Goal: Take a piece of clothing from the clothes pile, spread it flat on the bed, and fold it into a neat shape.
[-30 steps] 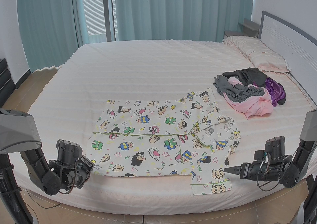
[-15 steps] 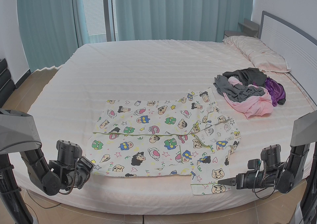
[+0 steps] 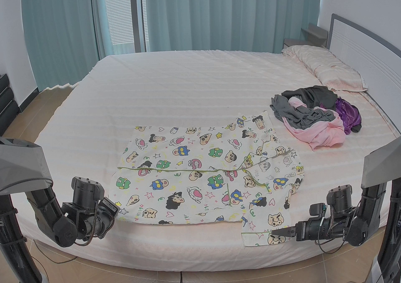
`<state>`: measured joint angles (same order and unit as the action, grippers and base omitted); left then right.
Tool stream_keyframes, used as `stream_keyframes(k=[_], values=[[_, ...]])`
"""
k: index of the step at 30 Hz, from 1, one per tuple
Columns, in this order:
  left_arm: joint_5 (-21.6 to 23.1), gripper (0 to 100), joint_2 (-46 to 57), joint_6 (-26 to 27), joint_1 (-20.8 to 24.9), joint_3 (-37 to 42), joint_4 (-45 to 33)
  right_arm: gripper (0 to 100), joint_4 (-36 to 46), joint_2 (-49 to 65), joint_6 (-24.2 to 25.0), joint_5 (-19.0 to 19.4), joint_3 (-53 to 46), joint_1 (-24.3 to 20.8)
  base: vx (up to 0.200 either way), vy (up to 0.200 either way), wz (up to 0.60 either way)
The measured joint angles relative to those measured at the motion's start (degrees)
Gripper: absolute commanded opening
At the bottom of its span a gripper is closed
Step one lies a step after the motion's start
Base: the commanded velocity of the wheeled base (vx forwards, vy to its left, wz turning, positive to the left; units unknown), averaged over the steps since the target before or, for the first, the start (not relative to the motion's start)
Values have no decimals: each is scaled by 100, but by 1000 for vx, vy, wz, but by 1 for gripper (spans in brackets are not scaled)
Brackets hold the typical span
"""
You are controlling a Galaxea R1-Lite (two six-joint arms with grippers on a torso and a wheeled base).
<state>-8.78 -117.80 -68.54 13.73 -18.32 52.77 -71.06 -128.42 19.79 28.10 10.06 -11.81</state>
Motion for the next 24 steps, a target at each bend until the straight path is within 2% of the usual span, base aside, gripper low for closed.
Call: stream_keyframes(k=[1, 2, 19, 24], values=[[2, 0, 0, 0, 0, -2, 2, 100, -93, -22, 16, 12, -4, -9, 0, 0, 0], [2, 0, 0, 0, 5, -2, 0, 0, -156, -48, 29, 22, -9, -15, 0, 0, 0], [-26, 0, 22, 41, 29, 35, 0, 0, -325, -78, 22, 11, -383, 132, 0, 0, 0], [-30, 0, 104, 441, 30, 204, 0, 0, -325, 140, -2, 4, -664, 167, 0, 0, 0]])
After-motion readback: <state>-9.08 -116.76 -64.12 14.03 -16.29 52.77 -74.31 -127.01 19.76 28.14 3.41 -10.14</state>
